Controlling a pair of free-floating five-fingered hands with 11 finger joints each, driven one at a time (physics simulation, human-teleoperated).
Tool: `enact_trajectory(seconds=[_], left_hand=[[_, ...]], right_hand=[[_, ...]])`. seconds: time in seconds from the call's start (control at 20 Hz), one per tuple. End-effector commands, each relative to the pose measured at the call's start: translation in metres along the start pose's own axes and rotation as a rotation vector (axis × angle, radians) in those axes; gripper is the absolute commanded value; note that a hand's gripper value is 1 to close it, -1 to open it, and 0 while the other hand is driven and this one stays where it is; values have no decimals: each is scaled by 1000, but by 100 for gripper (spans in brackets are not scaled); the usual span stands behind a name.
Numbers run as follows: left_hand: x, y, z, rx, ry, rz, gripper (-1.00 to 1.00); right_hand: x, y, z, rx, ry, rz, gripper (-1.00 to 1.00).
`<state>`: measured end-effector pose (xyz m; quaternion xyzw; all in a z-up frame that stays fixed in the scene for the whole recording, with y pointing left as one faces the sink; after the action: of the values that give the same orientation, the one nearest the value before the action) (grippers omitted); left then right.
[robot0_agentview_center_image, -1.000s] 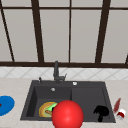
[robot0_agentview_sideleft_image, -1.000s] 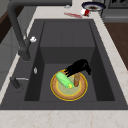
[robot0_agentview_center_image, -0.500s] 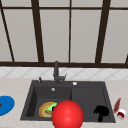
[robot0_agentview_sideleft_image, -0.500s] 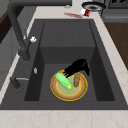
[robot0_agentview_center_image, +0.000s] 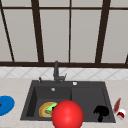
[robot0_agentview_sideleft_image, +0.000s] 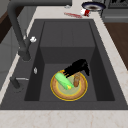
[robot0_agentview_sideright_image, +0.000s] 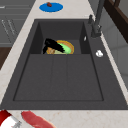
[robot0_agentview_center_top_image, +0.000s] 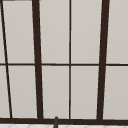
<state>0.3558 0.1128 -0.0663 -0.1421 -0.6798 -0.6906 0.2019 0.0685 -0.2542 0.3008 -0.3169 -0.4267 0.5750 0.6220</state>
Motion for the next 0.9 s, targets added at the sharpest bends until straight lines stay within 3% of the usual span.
enact_trajectory(seconds=[0.0, 0.1, 0.2, 0.35, 0.4, 0.45, 0.5, 0.7, 0.75, 0.85], left_hand=[[-3, -6, -2, -27, 2, -2, -100], [-1, -4, -7, -27, 13, -5, -100], [1, -2, -3, -2, 8, -6, -100], [-6, -1, -4, -3, 4, -9, -100], [-12, -4, 1, -3, 5, -12, 100], [-15, -3, 4, -38, -10, -51, 100], [-18, 0, 7, -26, -16, -49, 100], [-8, 7, -3, -22, -16, 168, 100], [-8, 9, -2, -24, -17, 187, 100], [-10, 12, -1, -25, -13, 186, 100]], right_hand=[[0, 0, 0, 0, 0, 0, 0], [0, 0, 0, 0, 0, 0, 0], [0, 0, 0, 0, 0, 0, 0], [0, 0, 0, 0, 0, 0, 0], [0, 0, 0, 0, 0, 0, 0], [0, 0, 0, 0, 0, 0, 0], [0, 0, 0, 0, 0, 0, 0], [0, 0, 0, 0, 0, 0, 0], [0, 0, 0, 0, 0, 0, 0], [0, 0, 0, 0, 0, 0, 0]])
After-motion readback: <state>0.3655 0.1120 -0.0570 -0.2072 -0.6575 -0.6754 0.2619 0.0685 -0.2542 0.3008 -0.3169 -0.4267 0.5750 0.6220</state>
